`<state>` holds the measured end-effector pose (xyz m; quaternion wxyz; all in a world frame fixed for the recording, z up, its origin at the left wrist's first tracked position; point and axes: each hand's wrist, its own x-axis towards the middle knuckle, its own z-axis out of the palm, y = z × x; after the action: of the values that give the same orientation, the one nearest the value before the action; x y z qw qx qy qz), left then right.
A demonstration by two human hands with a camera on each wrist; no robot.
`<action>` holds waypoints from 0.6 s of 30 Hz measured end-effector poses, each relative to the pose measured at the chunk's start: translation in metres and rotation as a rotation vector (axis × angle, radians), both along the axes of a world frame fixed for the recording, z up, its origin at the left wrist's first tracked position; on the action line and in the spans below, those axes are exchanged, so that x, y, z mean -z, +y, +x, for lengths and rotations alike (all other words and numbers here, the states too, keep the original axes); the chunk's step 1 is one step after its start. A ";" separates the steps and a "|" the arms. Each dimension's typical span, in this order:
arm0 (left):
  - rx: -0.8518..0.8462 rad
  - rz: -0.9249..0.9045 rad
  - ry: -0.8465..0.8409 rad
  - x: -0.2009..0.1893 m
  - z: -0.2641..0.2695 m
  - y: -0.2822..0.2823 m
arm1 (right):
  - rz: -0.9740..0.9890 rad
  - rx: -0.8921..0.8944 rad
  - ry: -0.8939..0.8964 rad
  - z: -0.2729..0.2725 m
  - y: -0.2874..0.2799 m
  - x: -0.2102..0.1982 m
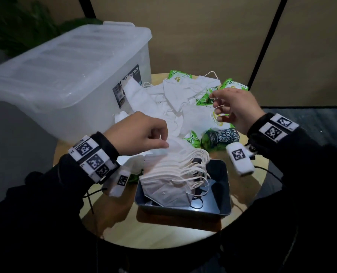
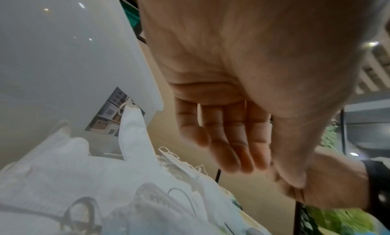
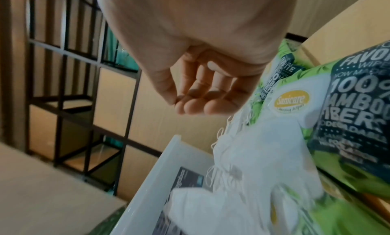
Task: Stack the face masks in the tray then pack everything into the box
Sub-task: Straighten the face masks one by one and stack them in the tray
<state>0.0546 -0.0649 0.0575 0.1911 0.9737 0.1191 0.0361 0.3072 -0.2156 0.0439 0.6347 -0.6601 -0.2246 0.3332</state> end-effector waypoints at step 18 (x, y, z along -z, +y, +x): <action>-0.443 -0.052 0.241 0.015 0.202 0.099 | 0.033 0.200 0.483 0.062 0.107 0.056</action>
<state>0.2562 0.0343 0.0429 0.1881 0.9158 0.3523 -0.0426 0.3694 -0.1083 -0.0123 0.7104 -0.5699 -0.0059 0.4130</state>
